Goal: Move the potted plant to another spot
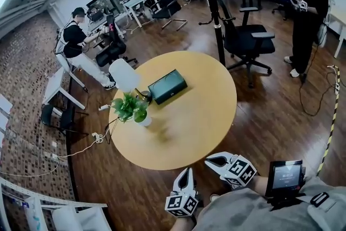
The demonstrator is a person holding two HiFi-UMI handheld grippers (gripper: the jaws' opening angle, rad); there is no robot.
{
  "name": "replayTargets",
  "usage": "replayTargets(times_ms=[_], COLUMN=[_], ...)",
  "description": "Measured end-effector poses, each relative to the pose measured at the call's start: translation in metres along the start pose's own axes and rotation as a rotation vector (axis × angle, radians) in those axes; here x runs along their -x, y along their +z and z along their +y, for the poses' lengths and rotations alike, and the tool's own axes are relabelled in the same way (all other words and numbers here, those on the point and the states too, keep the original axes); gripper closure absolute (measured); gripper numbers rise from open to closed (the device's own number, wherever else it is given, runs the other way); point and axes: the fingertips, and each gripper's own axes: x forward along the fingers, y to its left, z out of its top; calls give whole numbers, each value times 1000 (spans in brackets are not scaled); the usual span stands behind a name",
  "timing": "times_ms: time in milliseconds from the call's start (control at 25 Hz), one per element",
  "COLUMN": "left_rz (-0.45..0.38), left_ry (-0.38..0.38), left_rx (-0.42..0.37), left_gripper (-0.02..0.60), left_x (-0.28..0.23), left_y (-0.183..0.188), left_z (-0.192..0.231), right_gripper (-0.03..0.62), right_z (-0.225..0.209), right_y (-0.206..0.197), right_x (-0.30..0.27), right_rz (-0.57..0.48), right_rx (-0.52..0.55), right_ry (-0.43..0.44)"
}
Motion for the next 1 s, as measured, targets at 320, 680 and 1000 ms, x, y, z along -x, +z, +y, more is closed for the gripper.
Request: replayTargets(times_ms=[320, 680, 1000], left_rz=[-2, 6, 12], left_ry=[-7, -35, -54], left_rx=[3, 2, 8], left_gripper=[581, 581, 581], left_x=[9, 8, 7], left_y=[5, 9, 6], left_z=[10, 2, 2], right_gripper=[594, 594, 594], right_z=[9, 9, 5], right_y=[4, 9, 6], right_x=[-11, -8, -10], right_rz=[6, 13, 12], right_rx=[11, 10, 9], right_ry=[-4, -16, -37])
